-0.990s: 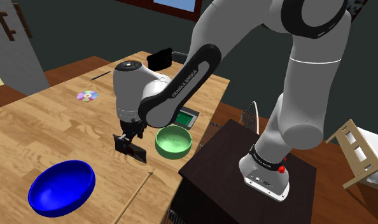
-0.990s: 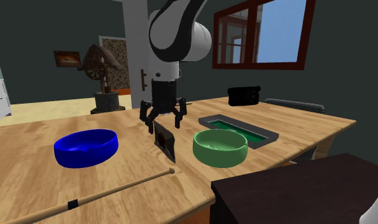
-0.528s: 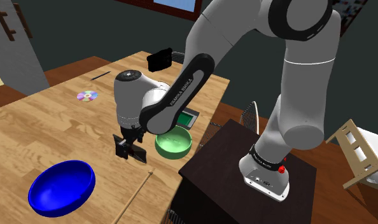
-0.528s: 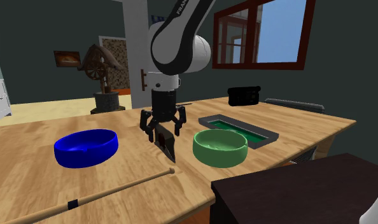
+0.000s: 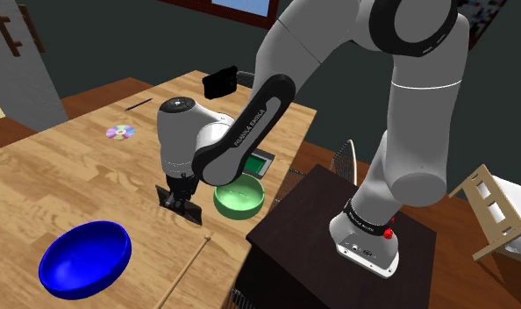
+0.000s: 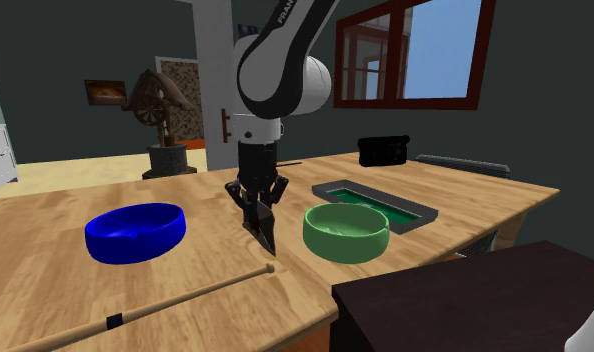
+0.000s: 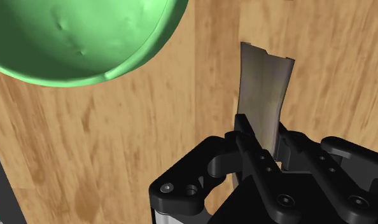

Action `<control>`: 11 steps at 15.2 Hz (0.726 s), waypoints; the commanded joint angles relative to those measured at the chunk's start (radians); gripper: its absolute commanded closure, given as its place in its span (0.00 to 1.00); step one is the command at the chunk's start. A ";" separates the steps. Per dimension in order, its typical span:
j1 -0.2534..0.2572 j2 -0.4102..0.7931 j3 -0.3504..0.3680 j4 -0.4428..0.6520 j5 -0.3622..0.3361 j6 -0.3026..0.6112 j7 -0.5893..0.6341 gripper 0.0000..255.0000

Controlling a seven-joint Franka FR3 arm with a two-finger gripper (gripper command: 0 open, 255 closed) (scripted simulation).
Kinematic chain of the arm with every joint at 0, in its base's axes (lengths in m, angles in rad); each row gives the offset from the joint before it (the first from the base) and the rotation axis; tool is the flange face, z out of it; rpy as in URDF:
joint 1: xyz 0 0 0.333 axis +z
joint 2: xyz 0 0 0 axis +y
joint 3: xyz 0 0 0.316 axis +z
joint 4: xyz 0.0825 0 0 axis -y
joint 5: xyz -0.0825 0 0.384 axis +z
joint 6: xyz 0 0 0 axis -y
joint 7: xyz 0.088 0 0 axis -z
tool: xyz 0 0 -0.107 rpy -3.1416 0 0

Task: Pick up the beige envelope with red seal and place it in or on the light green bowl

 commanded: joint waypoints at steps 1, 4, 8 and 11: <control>0.000 0.000 0.000 0.000 0.000 0.000 0.000 1.00; 0.000 0.000 0.000 0.000 0.000 0.000 0.000 1.00; -0.004 -0.012 0.005 -0.001 0.007 -0.011 -0.005 1.00; -0.015 -0.048 0.020 -0.003 0.030 -0.043 -0.021 1.00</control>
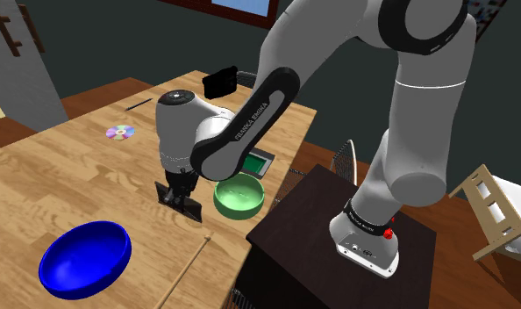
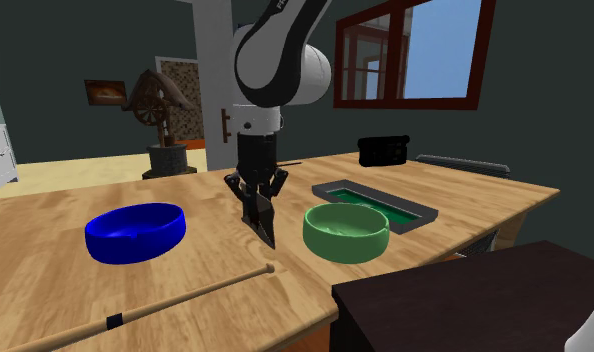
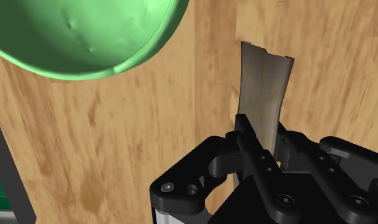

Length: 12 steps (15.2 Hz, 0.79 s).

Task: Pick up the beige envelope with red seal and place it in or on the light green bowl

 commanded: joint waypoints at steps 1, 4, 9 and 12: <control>-0.007 -0.024 0.009 -0.003 0.015 -0.021 -0.011 1.00; -0.016 -0.059 0.021 -0.002 0.038 -0.054 -0.026 1.00; -0.028 -0.115 0.038 0.005 0.074 -0.112 -0.051 1.00; -0.033 -0.146 0.045 0.012 0.094 -0.148 -0.065 1.00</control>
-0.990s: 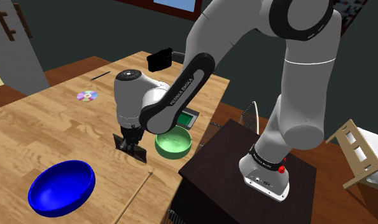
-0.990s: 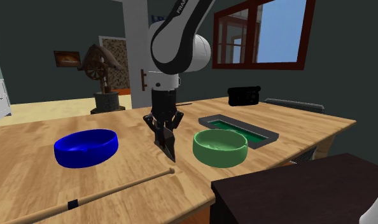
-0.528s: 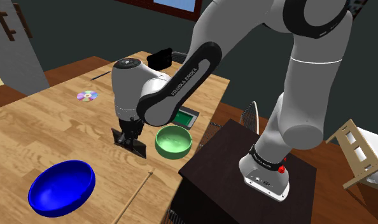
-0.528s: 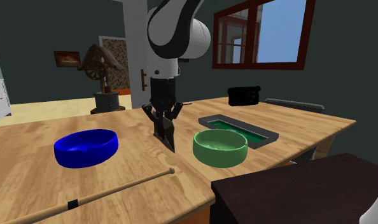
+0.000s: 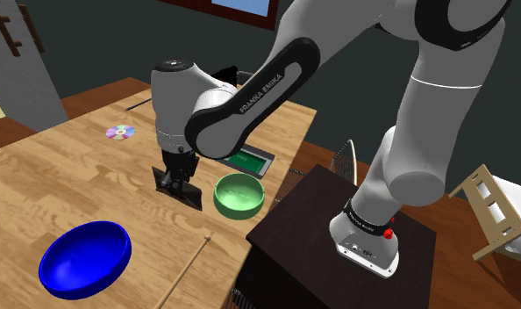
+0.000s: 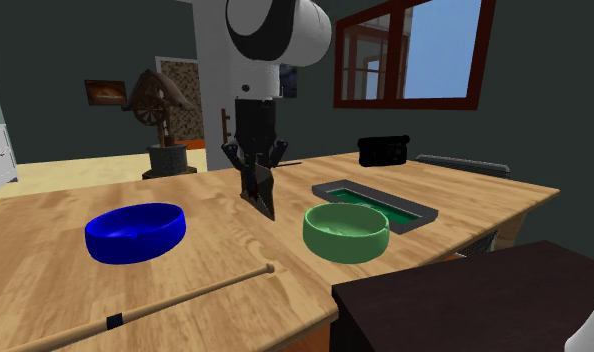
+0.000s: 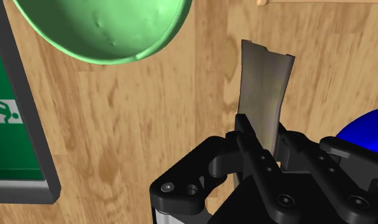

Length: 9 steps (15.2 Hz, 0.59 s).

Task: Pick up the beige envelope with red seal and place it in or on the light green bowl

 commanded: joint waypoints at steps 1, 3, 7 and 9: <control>-0.005 -0.023 0.004 0.005 0.015 -0.026 -0.012 1.00; -0.007 -0.043 0.008 0.011 0.027 -0.050 -0.020 1.00; -0.012 -0.081 0.013 0.025 0.050 -0.100 -0.036 1.00; -0.013 -0.098 0.015 0.034 0.060 -0.125 -0.043 1.00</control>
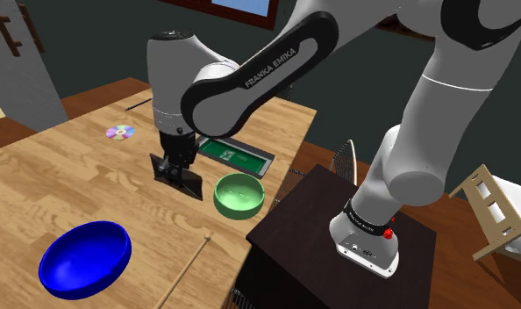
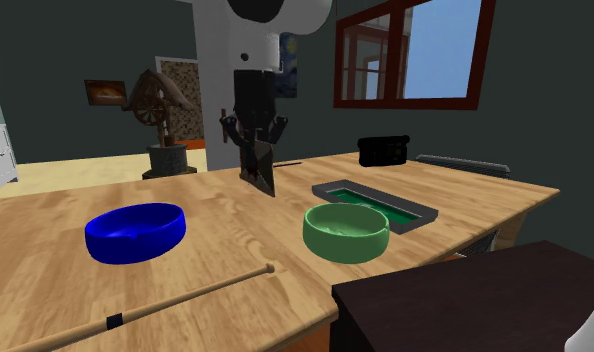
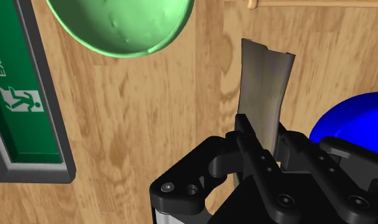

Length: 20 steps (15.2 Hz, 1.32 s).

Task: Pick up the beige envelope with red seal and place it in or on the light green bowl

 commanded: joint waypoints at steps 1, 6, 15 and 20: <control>-0.002 -0.015 0.001 0.012 0.009 -0.026 -0.007 1.00; -0.019 -0.114 -0.004 -0.058 0.060 -0.047 -0.062 1.00; -0.036 -0.460 -0.096 -0.387 0.193 -0.056 -0.271 1.00; -0.038 -0.595 -0.151 -0.508 0.208 -0.074 -0.345 1.00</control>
